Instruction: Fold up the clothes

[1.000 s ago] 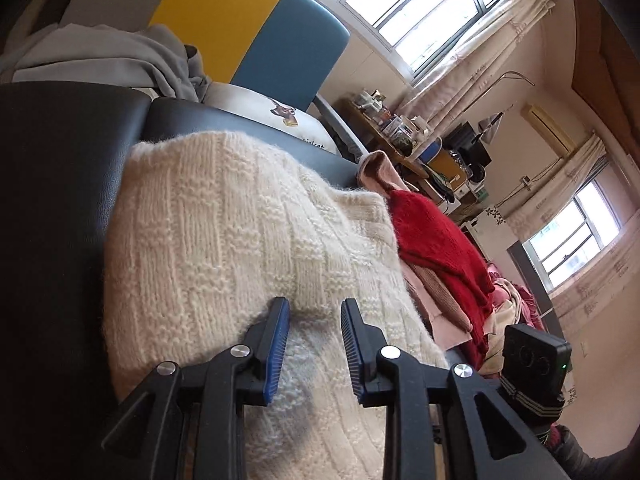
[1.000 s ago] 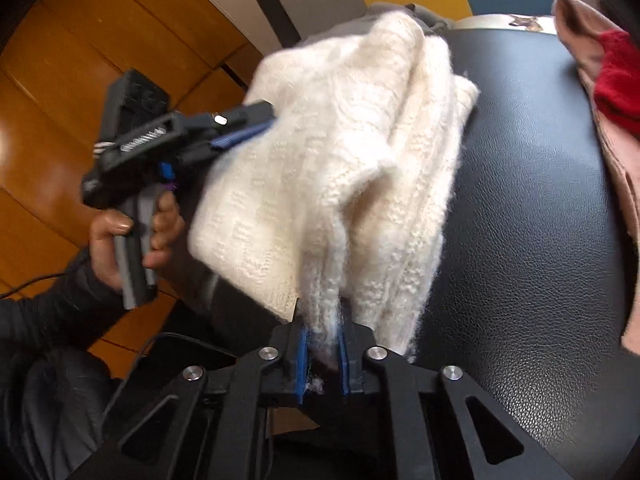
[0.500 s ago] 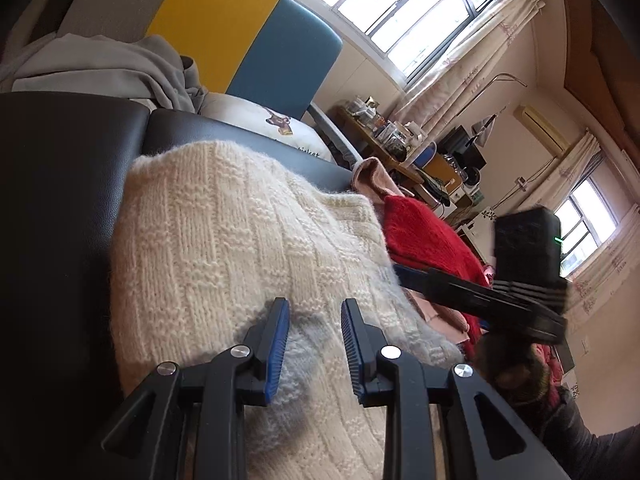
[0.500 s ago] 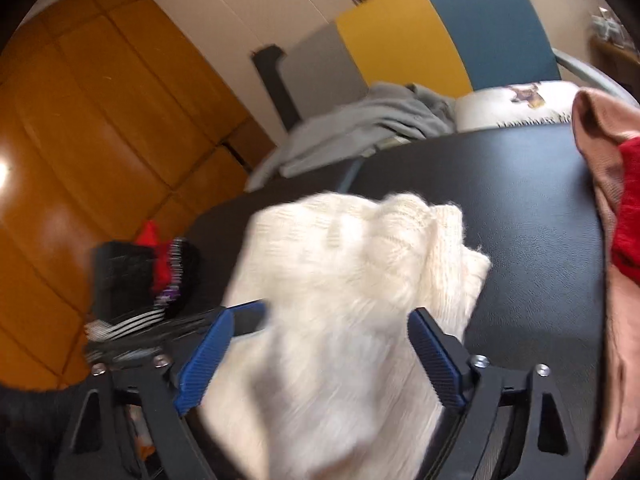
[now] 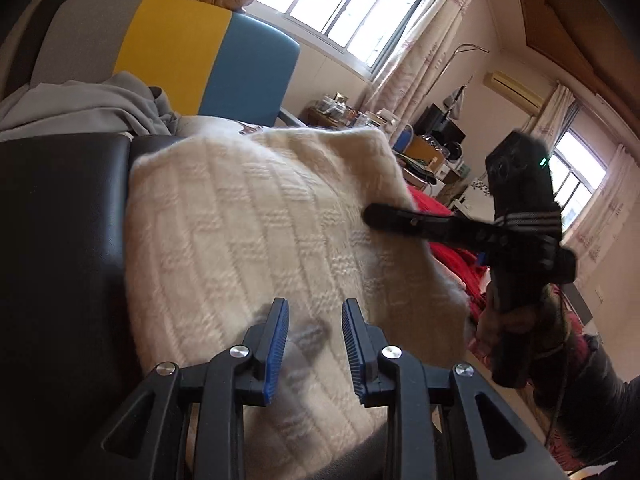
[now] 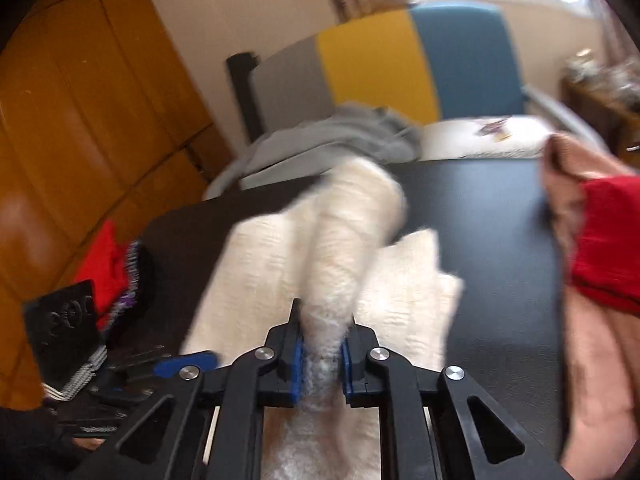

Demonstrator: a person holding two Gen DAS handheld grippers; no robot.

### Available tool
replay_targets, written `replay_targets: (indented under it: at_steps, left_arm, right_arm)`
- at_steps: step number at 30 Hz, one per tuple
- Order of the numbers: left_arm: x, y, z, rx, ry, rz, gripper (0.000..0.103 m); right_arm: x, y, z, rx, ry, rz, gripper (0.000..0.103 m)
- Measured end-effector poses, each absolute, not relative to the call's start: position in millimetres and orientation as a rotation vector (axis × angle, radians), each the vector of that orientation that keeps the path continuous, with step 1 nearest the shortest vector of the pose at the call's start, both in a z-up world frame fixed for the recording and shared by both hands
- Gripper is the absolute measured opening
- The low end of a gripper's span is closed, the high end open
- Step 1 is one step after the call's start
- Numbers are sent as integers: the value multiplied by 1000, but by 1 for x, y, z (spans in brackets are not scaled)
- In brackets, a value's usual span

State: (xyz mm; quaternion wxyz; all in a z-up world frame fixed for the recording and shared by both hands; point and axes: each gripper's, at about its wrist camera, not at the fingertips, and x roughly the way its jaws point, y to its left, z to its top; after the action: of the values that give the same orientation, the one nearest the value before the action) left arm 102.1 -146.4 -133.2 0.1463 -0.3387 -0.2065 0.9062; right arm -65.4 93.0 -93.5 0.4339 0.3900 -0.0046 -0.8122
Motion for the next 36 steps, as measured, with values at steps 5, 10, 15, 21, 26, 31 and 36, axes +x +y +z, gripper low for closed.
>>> replay_targets:
  at_steps: [5, 10, 15, 21, 26, 31, 36]
  left_arm:
    - [99, -131, -154, -1091, -575, 2550, 27]
    - [92, -150, -114, -932, -558, 2623, 28]
    - [44, -186, -86, -914, -500, 2688, 28]
    - [-37, -182, -108, -1229, -217, 2631, 28]
    - [-51, -179, -145, -1351, -261, 2725, 31]
    - [-22, -156, -146, -1280, -213, 2896, 31]
    - [-6, -148, -124, -1155, -197, 2973, 31]
  right_arm:
    - [-84, 128, -163, 1112, -249, -2001, 14]
    - [-88, 132, -169, 1091, -305, -1964, 15]
    - [-88, 139, -179, 1046, -374, -1942, 16]
    - [-88, 145, -187, 1022, -438, -1914, 17]
    - [-90, 145, -189, 1019, -458, -1896, 17]
    - [-94, 144, -186, 1020, -411, -1893, 18]
    - [-98, 154, -180, 1040, -388, -1887, 26]
